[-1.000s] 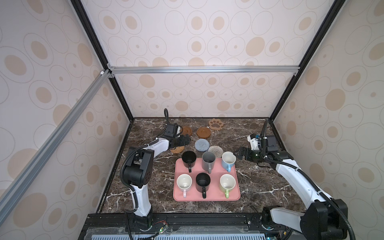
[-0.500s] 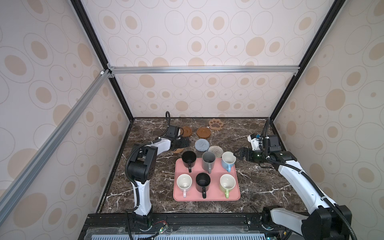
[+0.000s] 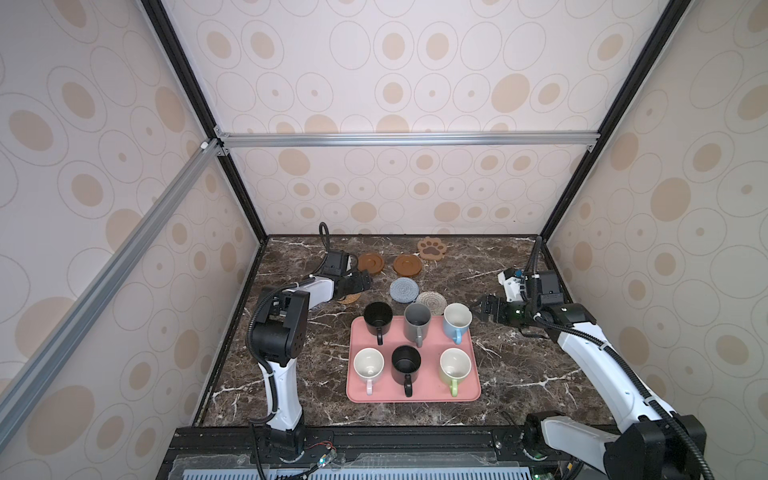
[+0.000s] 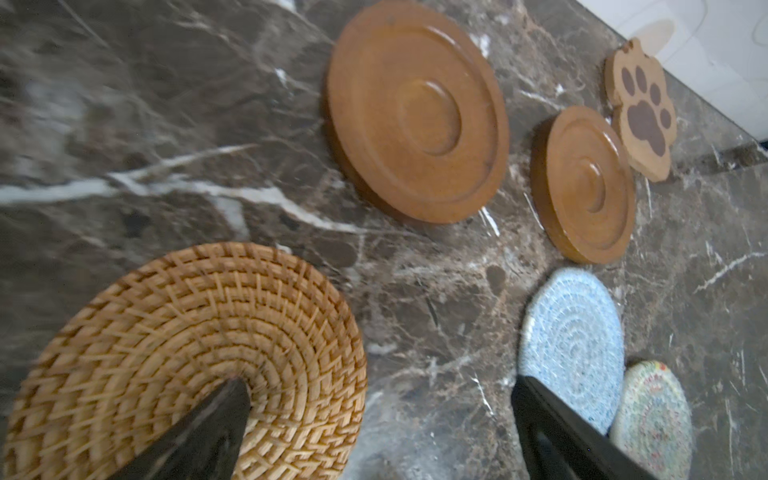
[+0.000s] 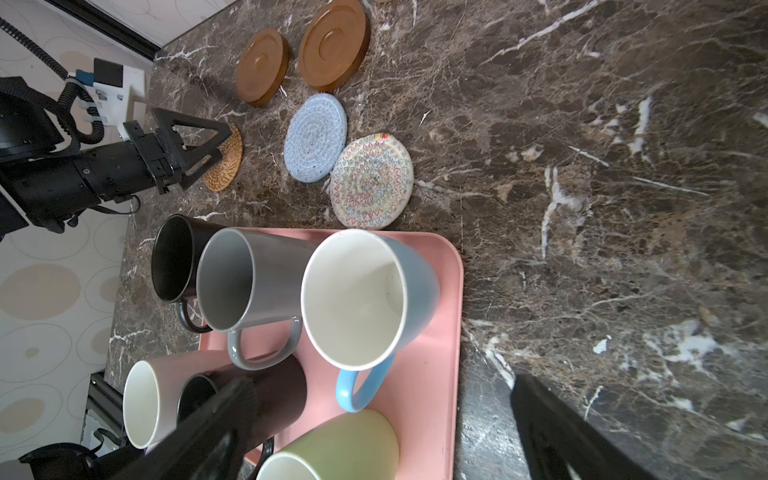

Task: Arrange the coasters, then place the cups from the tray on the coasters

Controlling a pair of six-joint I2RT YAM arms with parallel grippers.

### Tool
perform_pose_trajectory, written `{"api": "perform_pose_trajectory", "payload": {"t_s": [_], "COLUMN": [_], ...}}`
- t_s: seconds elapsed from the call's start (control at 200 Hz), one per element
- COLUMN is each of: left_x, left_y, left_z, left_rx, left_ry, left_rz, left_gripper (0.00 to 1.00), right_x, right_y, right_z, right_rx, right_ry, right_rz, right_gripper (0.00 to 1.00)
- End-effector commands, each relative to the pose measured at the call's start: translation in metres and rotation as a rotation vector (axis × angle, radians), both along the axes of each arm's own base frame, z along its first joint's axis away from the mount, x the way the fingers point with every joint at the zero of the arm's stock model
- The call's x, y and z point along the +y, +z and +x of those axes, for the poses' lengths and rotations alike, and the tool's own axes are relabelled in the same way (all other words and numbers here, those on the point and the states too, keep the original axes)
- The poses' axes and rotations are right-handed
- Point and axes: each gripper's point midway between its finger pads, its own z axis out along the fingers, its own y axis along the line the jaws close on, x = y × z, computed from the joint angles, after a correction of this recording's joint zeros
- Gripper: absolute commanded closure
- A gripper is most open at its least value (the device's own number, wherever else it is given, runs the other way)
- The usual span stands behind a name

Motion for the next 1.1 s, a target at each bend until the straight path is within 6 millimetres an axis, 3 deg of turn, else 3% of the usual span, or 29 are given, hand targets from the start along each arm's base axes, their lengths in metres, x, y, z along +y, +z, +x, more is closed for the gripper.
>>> {"api": "perform_pose_trajectory", "payload": {"t_s": [0.0,0.305,0.495,0.735,1.096], "left_x": [0.030,0.052,0.077,0.078,0.075], "left_y": [-0.028,-0.031,-0.030,-0.031,0.005], "left_z": [-0.011,0.004,0.010,0.013,0.033], "left_rx": [0.101,0.114,0.102,0.114,0.045], "left_ry": [0.036,0.043,0.112,0.099,0.090], "left_rz": [0.045,0.076,0.053,0.060,0.042], "left_gripper": [0.00,0.00,0.00,0.00,0.00], "right_x": [0.001,-0.007,-0.013,-0.015,-0.018], "right_y": [0.017,0.019,0.020,0.019,0.024], "right_z": [0.003,-0.004,-0.006,-0.006,-0.003], "right_rx": [-0.035,-0.041,-0.036,-0.036,-0.050], "right_ry": [-0.016,-0.071,-0.096,-0.110,-0.127], "right_rz": [0.012,0.001,-0.025,-0.027,-0.043], "right_gripper": [0.00,0.00,0.00,0.00,0.00]}}
